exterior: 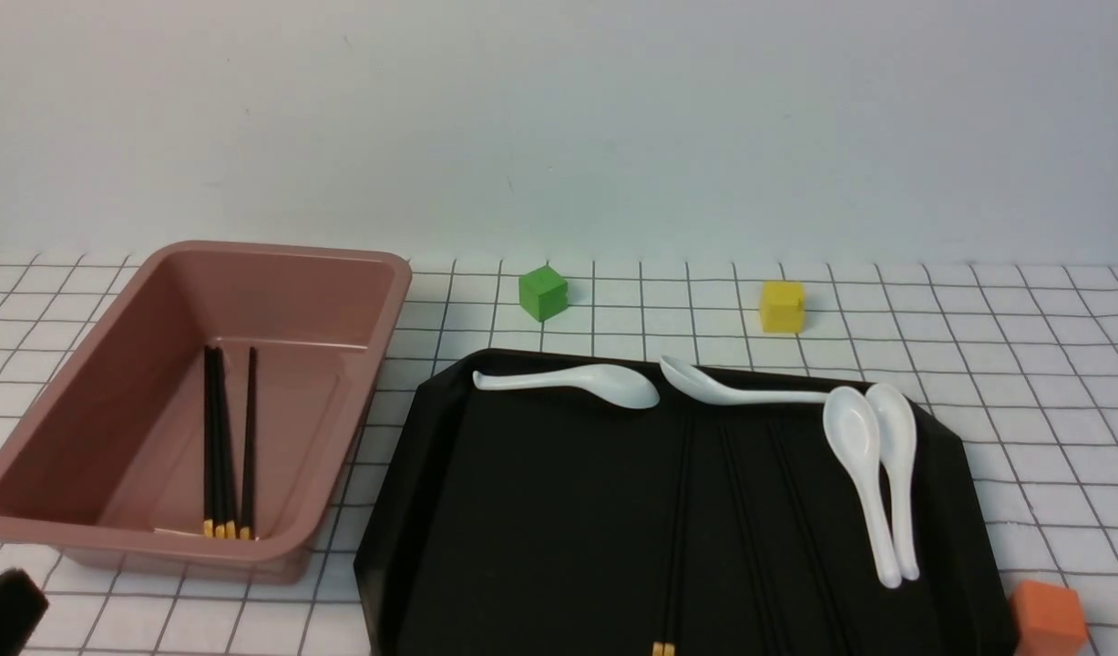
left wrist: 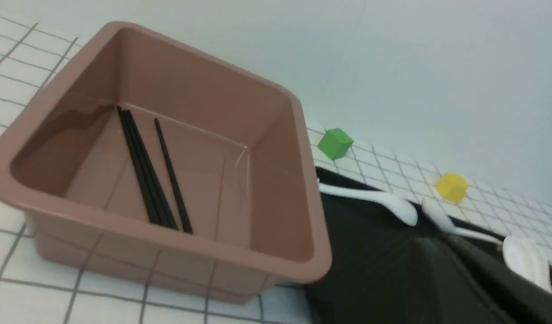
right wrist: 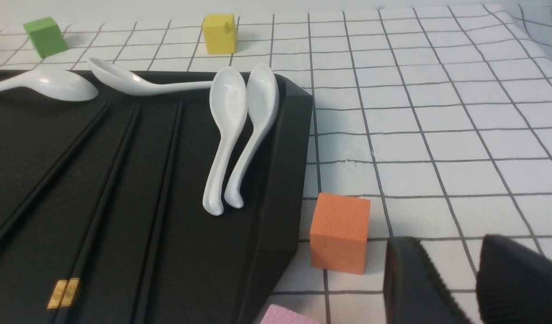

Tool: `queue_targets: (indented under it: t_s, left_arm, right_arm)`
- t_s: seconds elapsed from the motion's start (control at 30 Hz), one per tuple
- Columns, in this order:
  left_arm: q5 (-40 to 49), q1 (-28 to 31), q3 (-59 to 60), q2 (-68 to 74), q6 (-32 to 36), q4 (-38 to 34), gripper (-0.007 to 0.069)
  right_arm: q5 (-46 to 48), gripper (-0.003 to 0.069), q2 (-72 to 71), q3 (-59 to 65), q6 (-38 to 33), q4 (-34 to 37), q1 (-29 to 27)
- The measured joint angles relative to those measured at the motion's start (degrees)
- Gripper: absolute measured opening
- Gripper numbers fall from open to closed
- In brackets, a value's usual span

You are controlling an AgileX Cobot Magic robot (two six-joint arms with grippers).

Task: On white black tablecloth take chopsticks from black tray and put them in box.

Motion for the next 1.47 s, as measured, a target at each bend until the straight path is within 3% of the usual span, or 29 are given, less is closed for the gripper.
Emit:
queue_targets:
  t_s: [0.3,1.47]
  left_arm:
    - [8.3,0.0,8.2,-7.5,0.0,9.8,-0.0009]
    - [10.0,0.1,8.3,-7.5,0.0,10.3,0.0022]
  right_arm:
    - [0.0,0.024,0.0,0.0,0.0,0.0,0.0]
    - [0.0,0.024,0.0,0.0,0.0,0.0,0.0]
